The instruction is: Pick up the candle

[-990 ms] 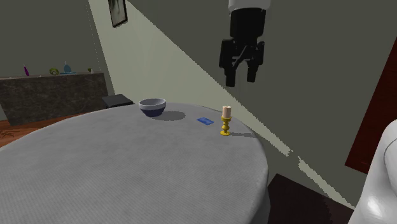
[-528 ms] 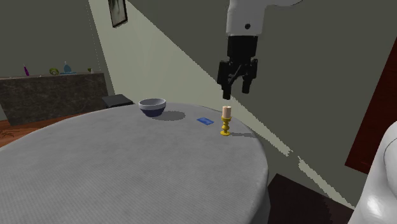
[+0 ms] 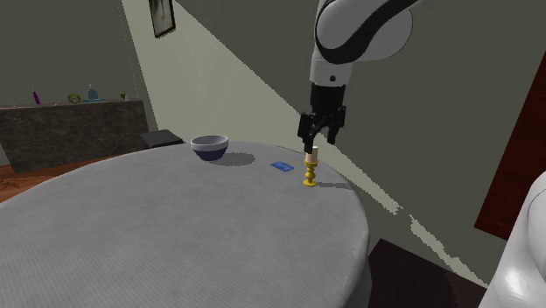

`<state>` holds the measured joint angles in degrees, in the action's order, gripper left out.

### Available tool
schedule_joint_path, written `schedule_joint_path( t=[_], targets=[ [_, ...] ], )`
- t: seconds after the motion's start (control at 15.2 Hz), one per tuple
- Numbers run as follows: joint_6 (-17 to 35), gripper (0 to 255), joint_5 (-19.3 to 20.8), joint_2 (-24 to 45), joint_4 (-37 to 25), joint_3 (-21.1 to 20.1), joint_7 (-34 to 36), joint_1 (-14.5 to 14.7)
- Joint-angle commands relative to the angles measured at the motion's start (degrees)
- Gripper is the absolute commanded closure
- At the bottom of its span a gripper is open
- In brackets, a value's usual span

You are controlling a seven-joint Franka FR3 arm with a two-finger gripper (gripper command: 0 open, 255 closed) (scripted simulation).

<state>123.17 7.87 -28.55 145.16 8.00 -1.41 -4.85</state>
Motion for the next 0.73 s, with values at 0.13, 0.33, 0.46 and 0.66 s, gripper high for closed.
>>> schedule_joint_path(
  t=[0.13,0.33,0.46,0.66],
  targets=[
    [8.0,0,1.15,6.96,-1.11,2.32,-1.62,-1.16],
    [10.62,0,1.28,8.16,0.3,2.49,-1.49,-1.21],
    [12.38,0,1.36,9.05,1.19,2.61,-1.4,-1.23],
    [14.68,0,1.46,10.28,2.25,2.76,-1.3,-1.26]
  ],
)
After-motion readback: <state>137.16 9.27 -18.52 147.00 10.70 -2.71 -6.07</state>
